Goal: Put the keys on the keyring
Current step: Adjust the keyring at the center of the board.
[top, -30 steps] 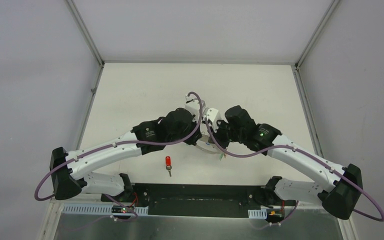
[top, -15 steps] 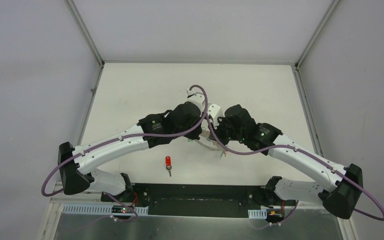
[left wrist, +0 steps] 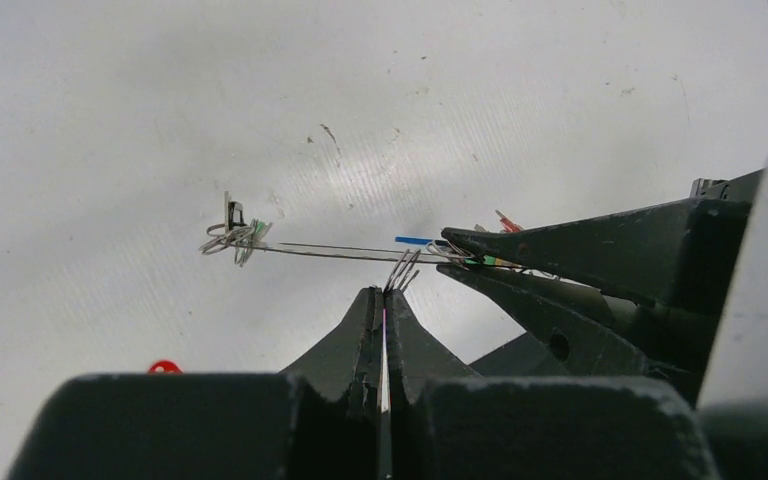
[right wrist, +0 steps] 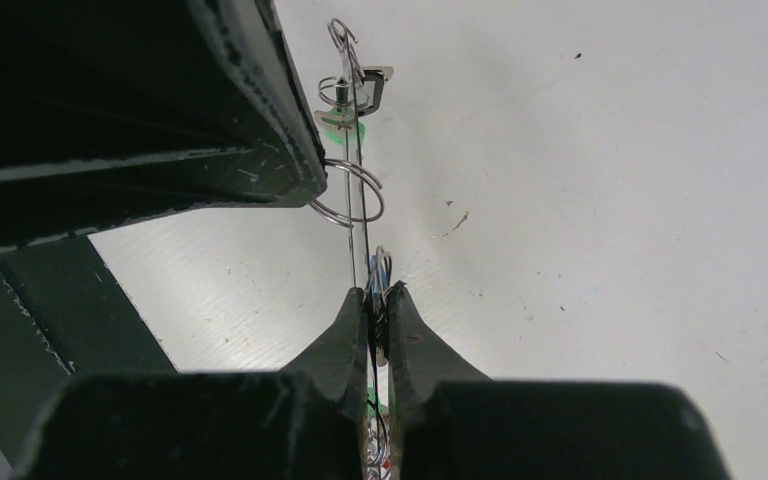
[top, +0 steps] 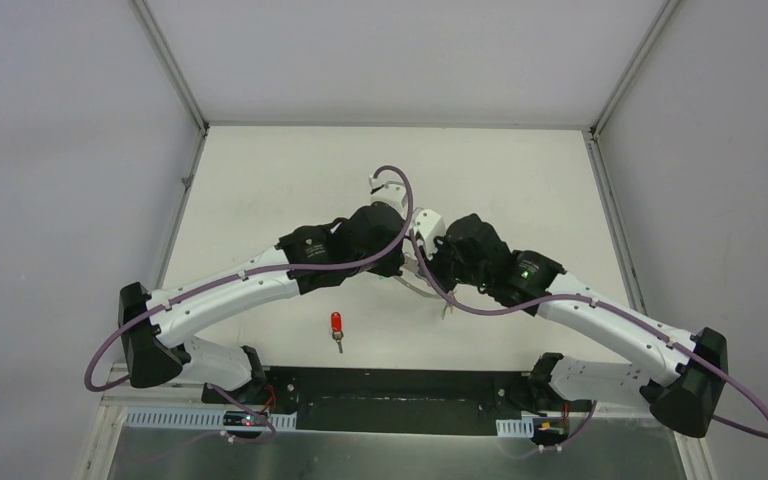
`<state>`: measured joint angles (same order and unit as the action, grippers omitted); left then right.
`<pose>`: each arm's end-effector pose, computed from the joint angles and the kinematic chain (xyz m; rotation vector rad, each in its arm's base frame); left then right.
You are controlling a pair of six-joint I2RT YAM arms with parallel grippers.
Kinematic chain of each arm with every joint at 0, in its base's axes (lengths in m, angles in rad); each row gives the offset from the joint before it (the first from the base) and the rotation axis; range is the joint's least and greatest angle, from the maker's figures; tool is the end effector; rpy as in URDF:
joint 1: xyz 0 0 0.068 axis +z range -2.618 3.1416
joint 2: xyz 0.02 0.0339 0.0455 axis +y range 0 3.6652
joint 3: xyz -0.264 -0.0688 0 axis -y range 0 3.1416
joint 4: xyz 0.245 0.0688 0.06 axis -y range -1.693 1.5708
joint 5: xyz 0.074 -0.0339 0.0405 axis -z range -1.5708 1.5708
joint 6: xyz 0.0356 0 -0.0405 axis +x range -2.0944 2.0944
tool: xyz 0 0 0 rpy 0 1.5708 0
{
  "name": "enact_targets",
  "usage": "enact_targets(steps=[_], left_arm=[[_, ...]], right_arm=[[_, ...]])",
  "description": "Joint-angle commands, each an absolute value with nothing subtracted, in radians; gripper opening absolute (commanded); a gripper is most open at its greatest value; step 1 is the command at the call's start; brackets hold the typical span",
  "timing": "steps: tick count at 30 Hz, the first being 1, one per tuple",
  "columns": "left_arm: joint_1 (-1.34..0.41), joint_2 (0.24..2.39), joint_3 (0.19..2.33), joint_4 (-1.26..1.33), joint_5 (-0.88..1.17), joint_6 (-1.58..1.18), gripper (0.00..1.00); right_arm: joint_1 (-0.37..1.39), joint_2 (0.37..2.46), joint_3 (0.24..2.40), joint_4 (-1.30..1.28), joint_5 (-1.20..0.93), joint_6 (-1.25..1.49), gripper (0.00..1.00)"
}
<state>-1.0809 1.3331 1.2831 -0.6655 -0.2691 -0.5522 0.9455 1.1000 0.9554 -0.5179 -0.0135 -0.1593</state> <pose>0.1435 -0.2490 0.3467 0.4666 2.2700 -0.5539 0.1388 0.1930 0.3054 -1.1976 1.9286 0.4387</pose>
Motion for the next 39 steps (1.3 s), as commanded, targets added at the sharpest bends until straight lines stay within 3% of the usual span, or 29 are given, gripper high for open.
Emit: enact_targets(steps=[1, 25, 39], left_arm=[[-1.088, 1.332, 1.327, -0.647, -0.317, -0.594, 0.0], [-1.088, 1.253, 1.186, -0.491, -0.36, -0.754, 0.0], [-1.088, 1.113, 0.949, -0.24, -0.411, -0.786, 0.0]], right_arm=[[0.967, 1.085, 0.985, -0.517, 0.063, -0.193, 0.0], [1.004, 1.033, 0.945, -0.447, 0.115, -0.204, 0.0], [1.004, 0.994, 0.913, -0.412, 0.075, -0.142, 0.0]])
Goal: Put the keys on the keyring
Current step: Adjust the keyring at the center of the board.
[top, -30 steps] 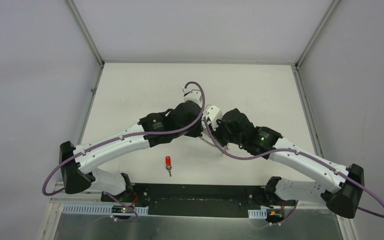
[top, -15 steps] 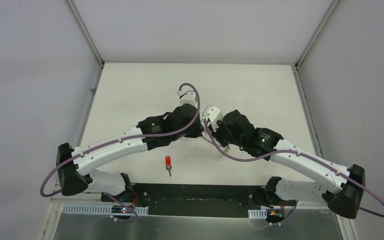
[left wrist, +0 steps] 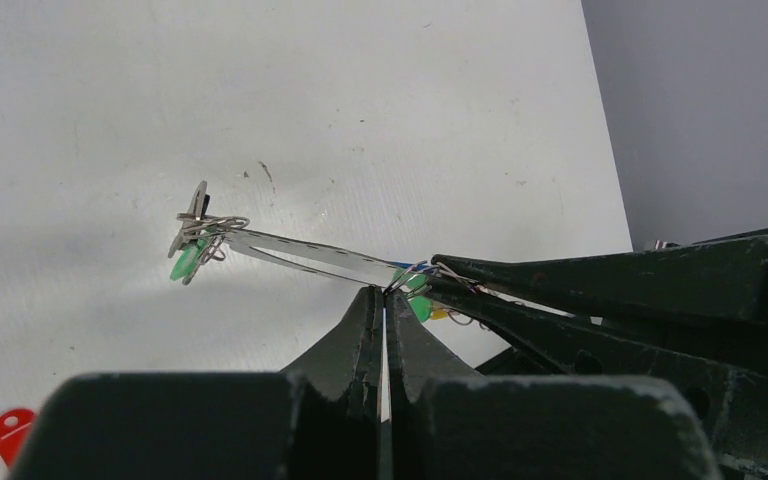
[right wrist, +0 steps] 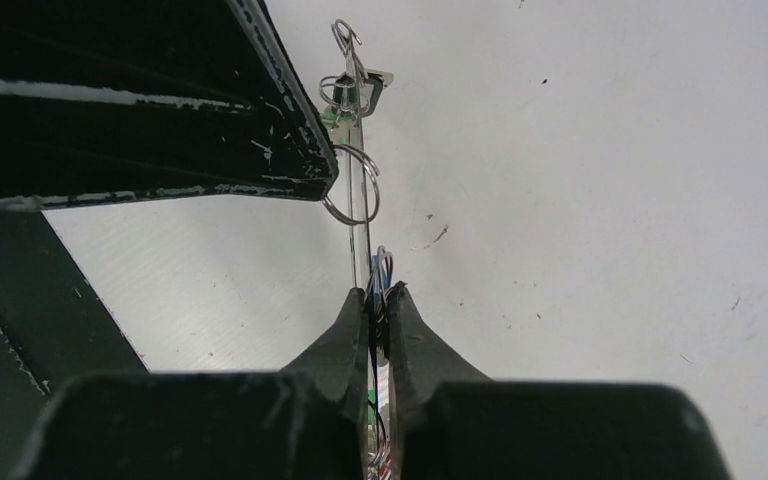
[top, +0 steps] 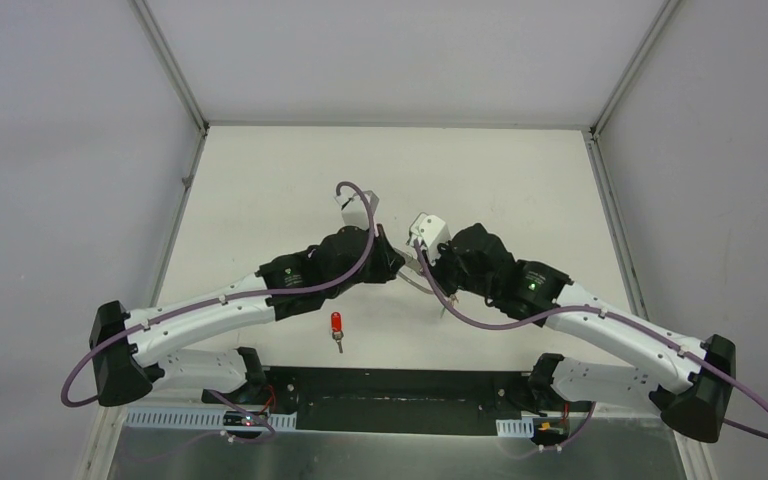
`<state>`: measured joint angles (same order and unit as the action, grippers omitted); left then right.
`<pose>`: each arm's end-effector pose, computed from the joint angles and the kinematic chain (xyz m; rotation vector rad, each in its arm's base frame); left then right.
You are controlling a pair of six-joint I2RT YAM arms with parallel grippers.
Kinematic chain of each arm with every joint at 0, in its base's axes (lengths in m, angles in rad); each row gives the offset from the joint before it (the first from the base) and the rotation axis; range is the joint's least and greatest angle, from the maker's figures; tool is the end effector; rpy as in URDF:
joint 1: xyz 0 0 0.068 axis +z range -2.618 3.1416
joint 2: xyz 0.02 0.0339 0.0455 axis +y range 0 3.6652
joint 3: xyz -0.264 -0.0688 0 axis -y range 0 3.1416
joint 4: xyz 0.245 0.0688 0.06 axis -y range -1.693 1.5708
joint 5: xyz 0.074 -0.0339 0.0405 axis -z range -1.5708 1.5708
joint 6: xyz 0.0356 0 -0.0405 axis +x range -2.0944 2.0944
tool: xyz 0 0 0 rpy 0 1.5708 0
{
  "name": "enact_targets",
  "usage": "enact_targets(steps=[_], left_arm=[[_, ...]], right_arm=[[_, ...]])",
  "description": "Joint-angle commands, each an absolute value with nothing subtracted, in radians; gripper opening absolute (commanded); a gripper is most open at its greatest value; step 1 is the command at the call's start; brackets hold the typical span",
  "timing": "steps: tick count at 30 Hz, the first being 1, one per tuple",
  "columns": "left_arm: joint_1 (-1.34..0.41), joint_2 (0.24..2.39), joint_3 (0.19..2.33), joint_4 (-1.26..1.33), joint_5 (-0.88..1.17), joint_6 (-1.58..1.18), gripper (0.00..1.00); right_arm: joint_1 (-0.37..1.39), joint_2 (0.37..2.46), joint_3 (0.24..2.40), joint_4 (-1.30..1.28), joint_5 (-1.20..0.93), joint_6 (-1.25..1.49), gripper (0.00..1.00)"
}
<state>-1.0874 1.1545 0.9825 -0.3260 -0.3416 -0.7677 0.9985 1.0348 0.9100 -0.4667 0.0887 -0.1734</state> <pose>0.1311 -0.2241 0.3208 0.1231 2.1317 -0.7908 0.1254 0.1888 0.3085 -1.1645 1.8480 0.3778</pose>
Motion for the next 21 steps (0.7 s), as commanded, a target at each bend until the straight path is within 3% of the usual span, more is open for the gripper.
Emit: enact_targets(steps=[1, 21], left_arm=[[-1.088, 1.112, 0.948, -0.24, -0.414, -0.788, 0.0], [-1.088, 1.195, 1.07, -0.389, -0.458, -0.92, 0.0]], right_arm=[[1.003, 0.992, 0.913, -0.411, 0.074, -0.141, 0.0], [1.018, 0.965, 0.892, -0.4, 0.076, -0.267, 0.0]])
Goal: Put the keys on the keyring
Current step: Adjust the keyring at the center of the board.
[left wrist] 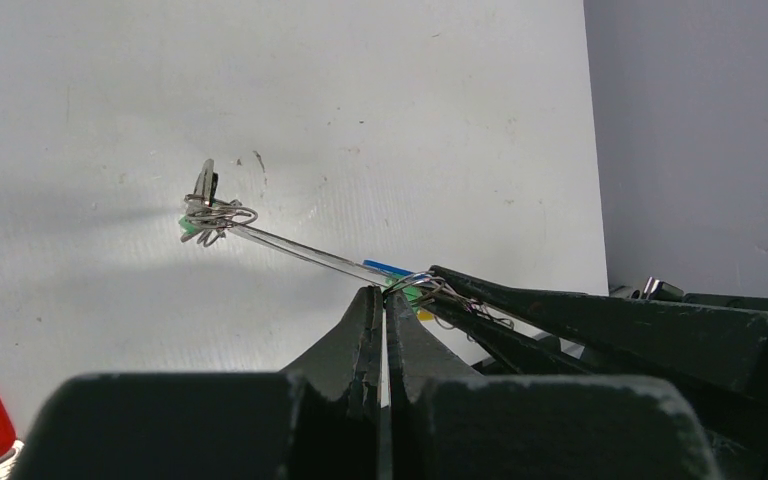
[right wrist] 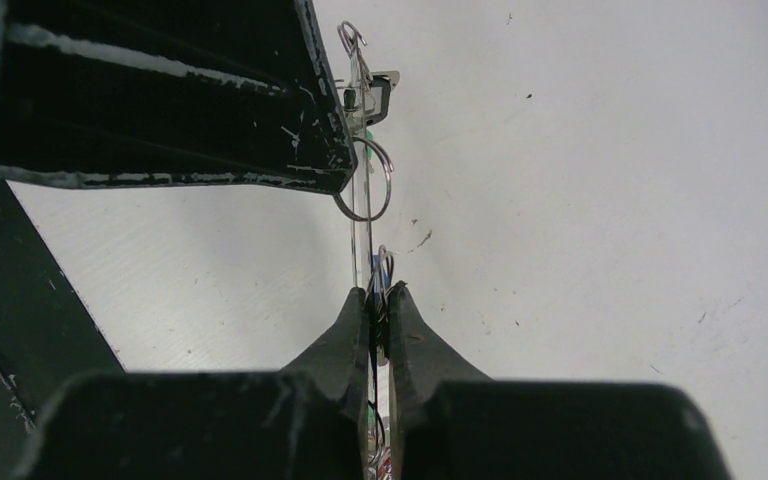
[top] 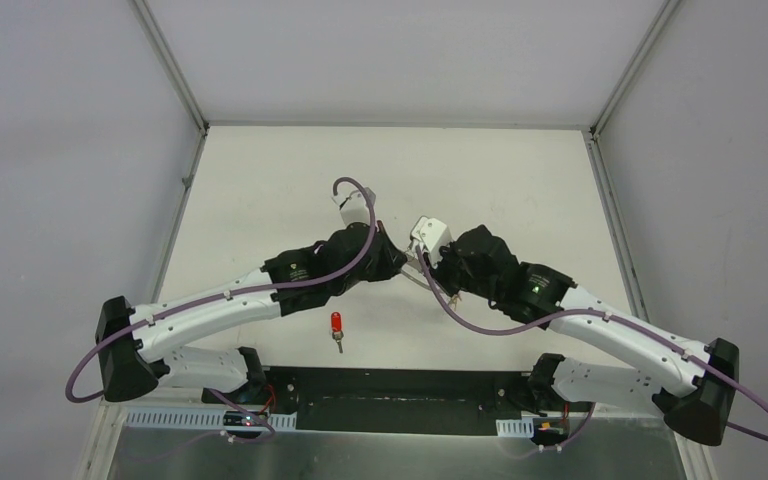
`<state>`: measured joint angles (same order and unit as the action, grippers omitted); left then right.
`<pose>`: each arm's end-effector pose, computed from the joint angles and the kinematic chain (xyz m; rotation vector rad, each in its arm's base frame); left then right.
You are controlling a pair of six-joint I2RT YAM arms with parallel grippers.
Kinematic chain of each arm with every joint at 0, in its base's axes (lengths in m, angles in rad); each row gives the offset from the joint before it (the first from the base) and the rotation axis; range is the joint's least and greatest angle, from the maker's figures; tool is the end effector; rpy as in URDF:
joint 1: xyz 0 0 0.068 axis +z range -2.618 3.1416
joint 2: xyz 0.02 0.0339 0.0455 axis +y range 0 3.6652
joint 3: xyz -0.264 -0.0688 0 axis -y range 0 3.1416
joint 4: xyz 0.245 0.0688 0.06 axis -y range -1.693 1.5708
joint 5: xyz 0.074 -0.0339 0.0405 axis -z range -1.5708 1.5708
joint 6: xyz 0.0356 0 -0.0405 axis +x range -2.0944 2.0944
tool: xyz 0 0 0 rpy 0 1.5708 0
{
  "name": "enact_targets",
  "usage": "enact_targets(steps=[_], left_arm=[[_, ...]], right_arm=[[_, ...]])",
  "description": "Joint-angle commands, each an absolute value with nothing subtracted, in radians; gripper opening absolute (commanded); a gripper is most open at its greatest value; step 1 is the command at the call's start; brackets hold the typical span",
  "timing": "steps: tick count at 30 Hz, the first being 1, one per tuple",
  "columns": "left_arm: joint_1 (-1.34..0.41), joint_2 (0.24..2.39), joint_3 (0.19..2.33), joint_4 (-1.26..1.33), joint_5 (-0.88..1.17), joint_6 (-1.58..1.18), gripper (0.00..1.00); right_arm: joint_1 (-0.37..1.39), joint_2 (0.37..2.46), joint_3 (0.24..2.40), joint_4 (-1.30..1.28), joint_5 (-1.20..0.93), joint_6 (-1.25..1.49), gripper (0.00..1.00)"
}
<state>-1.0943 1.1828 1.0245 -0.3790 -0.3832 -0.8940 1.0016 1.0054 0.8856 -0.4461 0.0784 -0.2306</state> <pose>0.1327 -0.2280 0.3237 -0.0209 2.1689 -0.7990 0.1217 0.1850 0.3080 -1.2084 1.7871 0.3672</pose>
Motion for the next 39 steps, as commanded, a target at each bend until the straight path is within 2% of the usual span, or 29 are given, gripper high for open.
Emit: enact_targets(steps=[1, 20, 29, 33, 39], left_arm=[[-1.088, 1.2, 1.073, -0.384, -0.455, -0.92, 0.0], [-1.09, 1.155, 0.936, -0.099, -0.421, -0.929, 0.0], [-1.089, 1.146, 0.923, -0.058, -0.425, -0.928, 0.0], [-1.089, 1.162, 0.97, -0.143, -0.417, -0.887, 0.0], [-1.089, 1.255, 1.167, -0.409, -0.369, -0.745, 0.0]], right_arm=[[1.019, 0.966, 0.89, -0.398, 0.073, -0.267, 0.0], [1.029, 1.028, 0.931, -0.405, 0.075, -0.175, 0.0], [1.032, 1.031, 0.938, -0.414, 0.089, -0.168, 0.0], [1.032, 1.029, 0.942, -0.418, 0.096, -0.167, 0.0], [1.032, 1.027, 0.965, -0.436, 0.108, -0.182, 0.0]])
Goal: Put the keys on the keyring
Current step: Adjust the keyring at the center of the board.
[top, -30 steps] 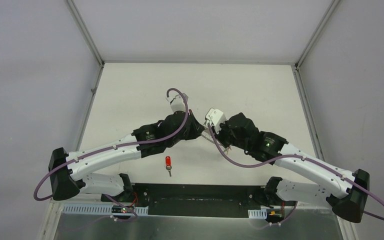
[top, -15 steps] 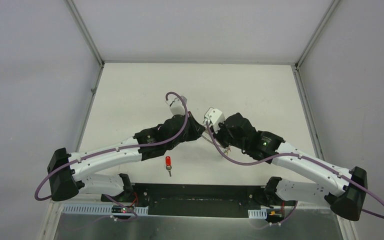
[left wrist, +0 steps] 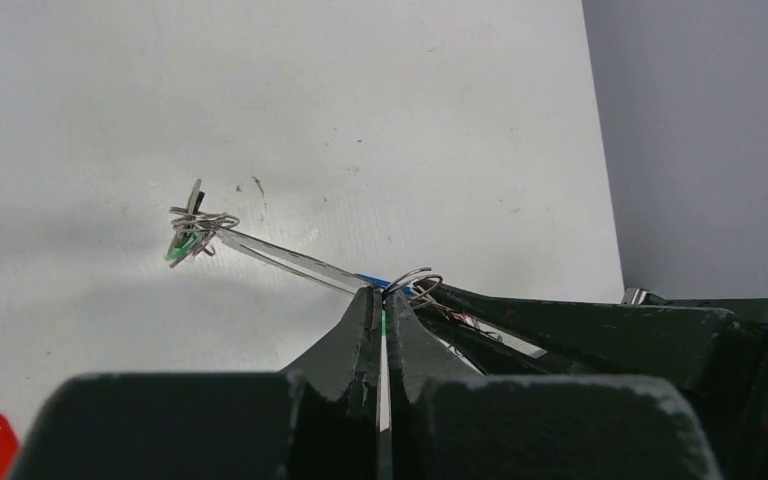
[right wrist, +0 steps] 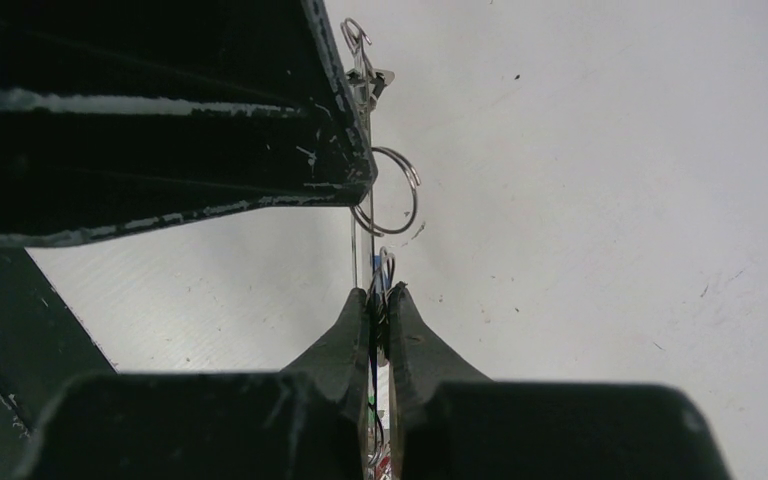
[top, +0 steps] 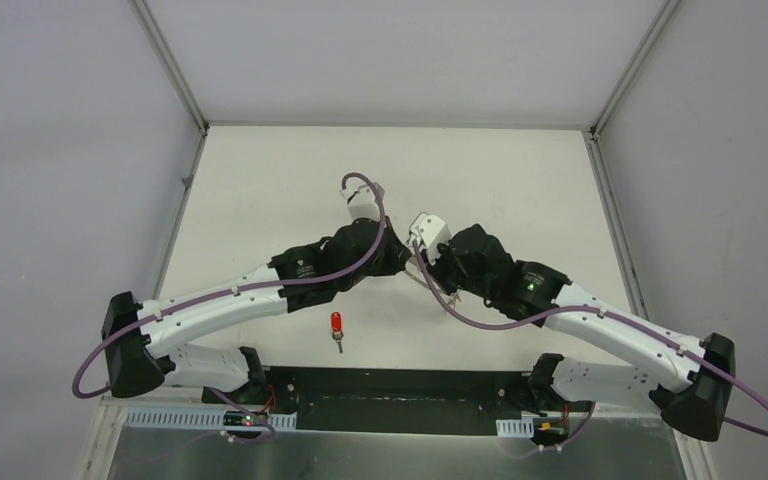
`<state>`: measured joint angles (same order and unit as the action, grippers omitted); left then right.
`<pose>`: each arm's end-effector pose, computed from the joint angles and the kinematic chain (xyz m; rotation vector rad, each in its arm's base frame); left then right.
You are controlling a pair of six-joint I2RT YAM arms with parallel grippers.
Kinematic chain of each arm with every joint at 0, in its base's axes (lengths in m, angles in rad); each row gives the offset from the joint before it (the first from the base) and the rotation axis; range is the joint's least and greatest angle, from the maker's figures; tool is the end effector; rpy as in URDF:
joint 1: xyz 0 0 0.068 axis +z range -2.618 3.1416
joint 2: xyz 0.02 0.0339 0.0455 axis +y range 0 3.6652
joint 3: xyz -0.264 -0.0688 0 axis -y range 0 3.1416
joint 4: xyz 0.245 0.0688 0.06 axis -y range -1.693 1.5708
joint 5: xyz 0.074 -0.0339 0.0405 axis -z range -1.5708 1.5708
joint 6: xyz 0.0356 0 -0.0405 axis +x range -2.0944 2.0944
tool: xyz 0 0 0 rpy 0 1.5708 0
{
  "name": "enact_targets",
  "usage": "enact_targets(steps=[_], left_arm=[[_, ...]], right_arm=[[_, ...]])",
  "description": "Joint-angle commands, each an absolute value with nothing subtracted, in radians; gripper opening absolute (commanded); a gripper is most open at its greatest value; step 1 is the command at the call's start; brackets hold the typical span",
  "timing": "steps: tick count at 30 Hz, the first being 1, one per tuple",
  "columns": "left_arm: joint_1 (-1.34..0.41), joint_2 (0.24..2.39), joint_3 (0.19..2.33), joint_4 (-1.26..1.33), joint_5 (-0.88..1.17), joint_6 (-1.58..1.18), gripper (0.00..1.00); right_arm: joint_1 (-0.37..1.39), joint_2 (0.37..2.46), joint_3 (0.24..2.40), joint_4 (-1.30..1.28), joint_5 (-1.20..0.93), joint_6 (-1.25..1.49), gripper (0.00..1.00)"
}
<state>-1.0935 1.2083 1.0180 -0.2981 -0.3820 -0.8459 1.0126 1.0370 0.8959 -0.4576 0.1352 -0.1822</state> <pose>0.1371 -0.2362 0.3227 0.0172 2.1231 -0.8148 0.1243 0.1900 0.3041 -1.1621 1.8468 0.3296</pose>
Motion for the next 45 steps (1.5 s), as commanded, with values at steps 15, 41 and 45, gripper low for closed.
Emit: enact_targets(steps=[15, 41, 45], left_arm=[[-1.1, 1.334, 1.358, -0.687, -0.478, -0.567, 0.0], [-1.1, 1.114, 1.18, -0.7, -0.447, -0.578, 0.24], [-1.099, 1.07, 1.155, -0.694, -0.427, -0.616, 0.46]], right_arm=[[1.029, 1.036, 0.965, -0.417, 0.042, -0.018, 0.0], [0.98, 1.07, 0.965, -0.437, -0.018, 0.399, 0.0], [0.935, 1.066, 0.951, -0.435, -0.103, 0.408, 0.0]])
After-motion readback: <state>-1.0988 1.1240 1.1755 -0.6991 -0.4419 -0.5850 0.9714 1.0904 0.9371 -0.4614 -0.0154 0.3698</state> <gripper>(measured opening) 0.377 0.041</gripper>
